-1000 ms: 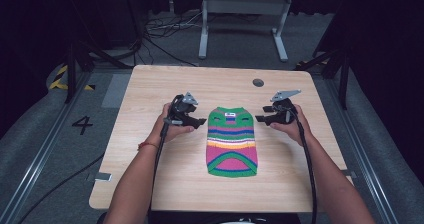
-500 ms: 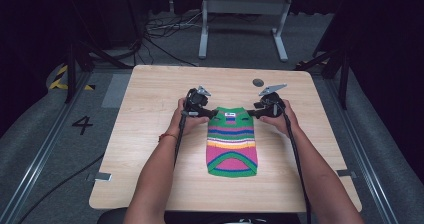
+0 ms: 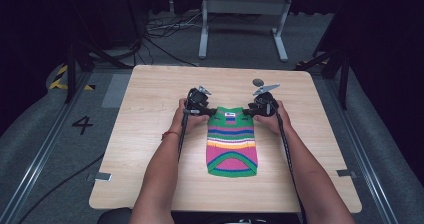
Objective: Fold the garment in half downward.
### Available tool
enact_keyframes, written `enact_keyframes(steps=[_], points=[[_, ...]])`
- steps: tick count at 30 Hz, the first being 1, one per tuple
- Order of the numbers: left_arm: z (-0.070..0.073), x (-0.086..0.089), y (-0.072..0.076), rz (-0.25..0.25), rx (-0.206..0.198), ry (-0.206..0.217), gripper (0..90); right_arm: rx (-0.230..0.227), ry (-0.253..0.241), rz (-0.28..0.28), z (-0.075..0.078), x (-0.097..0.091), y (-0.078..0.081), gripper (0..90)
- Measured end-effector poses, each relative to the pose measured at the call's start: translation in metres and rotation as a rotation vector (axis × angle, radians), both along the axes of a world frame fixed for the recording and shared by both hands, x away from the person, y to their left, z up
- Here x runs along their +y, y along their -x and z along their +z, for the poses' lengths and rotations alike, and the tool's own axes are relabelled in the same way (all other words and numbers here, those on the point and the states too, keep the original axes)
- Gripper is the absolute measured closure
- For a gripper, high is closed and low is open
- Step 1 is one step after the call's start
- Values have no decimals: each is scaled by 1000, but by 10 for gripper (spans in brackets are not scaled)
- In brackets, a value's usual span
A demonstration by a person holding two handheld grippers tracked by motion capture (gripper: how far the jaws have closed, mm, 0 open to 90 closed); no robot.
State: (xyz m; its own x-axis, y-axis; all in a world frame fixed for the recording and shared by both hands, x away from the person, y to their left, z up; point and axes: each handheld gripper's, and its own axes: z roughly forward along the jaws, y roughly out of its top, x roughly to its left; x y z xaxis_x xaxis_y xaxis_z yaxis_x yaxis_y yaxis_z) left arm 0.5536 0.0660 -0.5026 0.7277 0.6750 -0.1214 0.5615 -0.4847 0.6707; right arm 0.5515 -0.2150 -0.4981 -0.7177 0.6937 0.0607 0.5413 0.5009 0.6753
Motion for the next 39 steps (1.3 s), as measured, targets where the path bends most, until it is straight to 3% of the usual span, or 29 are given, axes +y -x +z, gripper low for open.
enact_keyframes(steps=[4, 7, 8, 9, 15, 20, 25, 29, 35, 39], points=[[1, -1, 0, -4, 3, -12, 468, 18, -14, -3, -3, -1, -1, 543], [2, -2, 0, -22, 6, -15, 523, 28, -28, -8, -3, -3, -1, 561], [2, -3, 1, -29, 15, -11, 573, 27, -14, -3, -2, -3, 0, 595], [3, -4, 1, -48, 27, -4, 657, 42, -20, 21, -1, -1, 1, 696], [3, -5, 1, -74, 58, 22, 838, 69, -44, 43, -1, 0, 2, 835], [7, -10, 3, -97, 26, -35, 868, 59, -34, 52, 3, -1, 3, 857], [14, -13, 6, -92, -24, -50, 871, 26, -59, 56, 11, -3, 6, 858], [24, -12, 12, -107, -56, -28, 872, -9, -59, 69, 19, -4, 10, 858], [41, -8, 24, -139, -110, -1, 872, -54, -98, 103, 32, -8, 22, 858], [50, -6, 36, -174, -149, -1, 872, -81, -111, 137, 42, -10, 32, 858]])
